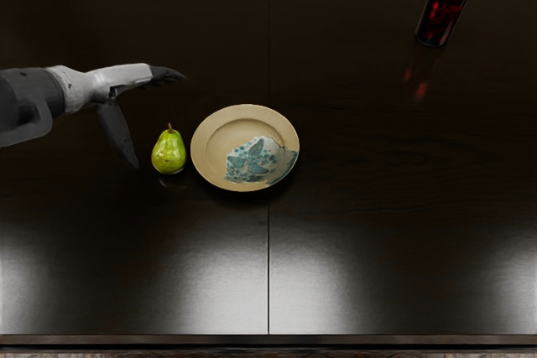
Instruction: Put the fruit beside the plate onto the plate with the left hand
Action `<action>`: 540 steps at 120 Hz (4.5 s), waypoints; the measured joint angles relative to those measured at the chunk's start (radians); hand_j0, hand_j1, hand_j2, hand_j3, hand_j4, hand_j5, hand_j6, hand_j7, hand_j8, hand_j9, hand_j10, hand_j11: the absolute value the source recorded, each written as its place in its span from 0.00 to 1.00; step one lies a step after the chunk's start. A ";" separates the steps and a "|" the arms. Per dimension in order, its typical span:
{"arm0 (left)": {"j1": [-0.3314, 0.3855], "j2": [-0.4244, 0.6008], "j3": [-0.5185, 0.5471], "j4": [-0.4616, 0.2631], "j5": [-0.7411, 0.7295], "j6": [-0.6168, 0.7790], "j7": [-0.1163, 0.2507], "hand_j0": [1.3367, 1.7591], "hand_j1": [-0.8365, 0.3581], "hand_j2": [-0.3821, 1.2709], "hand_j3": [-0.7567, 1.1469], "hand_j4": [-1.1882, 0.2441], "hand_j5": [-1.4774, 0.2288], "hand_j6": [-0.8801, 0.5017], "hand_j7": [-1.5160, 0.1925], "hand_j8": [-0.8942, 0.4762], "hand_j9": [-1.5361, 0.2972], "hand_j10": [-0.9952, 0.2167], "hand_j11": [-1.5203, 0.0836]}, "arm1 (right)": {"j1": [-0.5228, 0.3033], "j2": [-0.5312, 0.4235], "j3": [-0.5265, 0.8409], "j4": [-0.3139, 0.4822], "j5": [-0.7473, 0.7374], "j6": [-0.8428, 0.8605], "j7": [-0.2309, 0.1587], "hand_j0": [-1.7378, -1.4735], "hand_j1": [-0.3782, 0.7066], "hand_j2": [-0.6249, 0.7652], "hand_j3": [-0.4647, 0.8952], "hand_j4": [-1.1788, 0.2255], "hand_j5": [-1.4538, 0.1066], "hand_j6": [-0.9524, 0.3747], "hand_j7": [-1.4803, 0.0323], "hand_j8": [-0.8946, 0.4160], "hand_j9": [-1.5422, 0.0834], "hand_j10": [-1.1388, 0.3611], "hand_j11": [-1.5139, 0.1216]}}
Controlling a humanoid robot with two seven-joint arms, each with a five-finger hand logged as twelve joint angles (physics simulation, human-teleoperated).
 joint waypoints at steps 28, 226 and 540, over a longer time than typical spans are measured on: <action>0.215 -0.105 0.000 -0.011 0.155 0.358 -0.004 0.76 0.92 0.24 0.40 0.77 0.81 0.58 0.83 0.59 0.78 0.75 0.88 | 0.006 0.000 0.001 0.000 0.000 0.001 0.000 0.30 0.03 0.45 0.34 0.84 0.93 0.72 0.98 0.68 0.95 0.76 0.93; 0.345 -0.291 0.148 0.184 0.404 0.689 0.005 0.75 0.52 0.42 0.40 0.58 0.47 0.40 0.46 0.32 0.44 0.36 0.49 | 0.009 0.000 0.000 0.001 0.000 0.004 0.000 0.30 0.03 0.45 0.34 0.84 0.93 0.72 0.98 0.68 0.95 0.76 0.93; 0.182 0.193 -0.188 0.469 -1.151 -0.412 0.067 0.76 0.96 0.24 0.40 0.81 0.84 0.61 0.86 0.63 0.81 0.79 0.92 | 0.013 0.000 0.000 0.001 0.000 0.007 0.000 0.30 0.03 0.45 0.34 0.84 0.93 0.72 0.98 0.68 0.95 0.76 0.93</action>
